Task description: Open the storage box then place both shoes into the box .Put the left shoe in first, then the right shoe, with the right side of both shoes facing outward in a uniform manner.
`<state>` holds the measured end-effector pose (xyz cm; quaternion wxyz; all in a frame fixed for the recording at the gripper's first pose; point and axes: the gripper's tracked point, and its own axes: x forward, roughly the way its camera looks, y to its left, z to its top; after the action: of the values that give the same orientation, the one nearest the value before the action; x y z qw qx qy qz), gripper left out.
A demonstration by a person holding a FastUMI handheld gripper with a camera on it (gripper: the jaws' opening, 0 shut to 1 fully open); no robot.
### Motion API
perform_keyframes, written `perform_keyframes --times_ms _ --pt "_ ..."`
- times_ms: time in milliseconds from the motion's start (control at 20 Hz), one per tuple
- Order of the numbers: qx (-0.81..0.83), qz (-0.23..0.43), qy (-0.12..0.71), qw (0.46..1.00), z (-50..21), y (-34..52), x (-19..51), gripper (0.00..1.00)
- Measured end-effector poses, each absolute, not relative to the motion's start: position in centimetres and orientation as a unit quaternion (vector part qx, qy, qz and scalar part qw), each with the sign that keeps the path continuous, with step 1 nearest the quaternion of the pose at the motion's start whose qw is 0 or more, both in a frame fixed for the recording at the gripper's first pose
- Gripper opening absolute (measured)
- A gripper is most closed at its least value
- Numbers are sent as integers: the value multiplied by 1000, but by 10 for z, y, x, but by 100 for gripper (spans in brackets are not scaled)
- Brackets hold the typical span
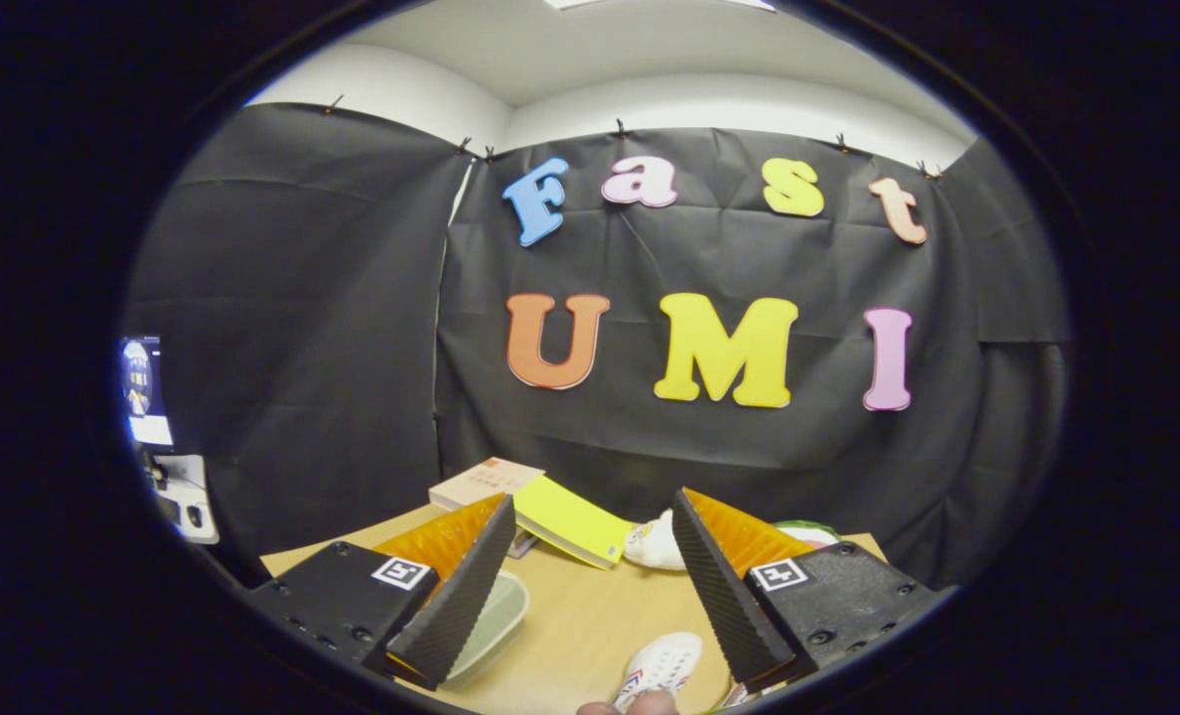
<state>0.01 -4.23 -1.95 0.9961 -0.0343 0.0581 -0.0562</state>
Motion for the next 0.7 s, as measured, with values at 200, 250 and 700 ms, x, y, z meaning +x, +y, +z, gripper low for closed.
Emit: perform_keyframes --times_ms 200,250,700 --pt "-36 -78 61 994 -29 -53 -2 100" --pt "-32 -81 63 994 -32 -54 -2 100" --pt "8 -78 119 990 -81 -65 -15 100"
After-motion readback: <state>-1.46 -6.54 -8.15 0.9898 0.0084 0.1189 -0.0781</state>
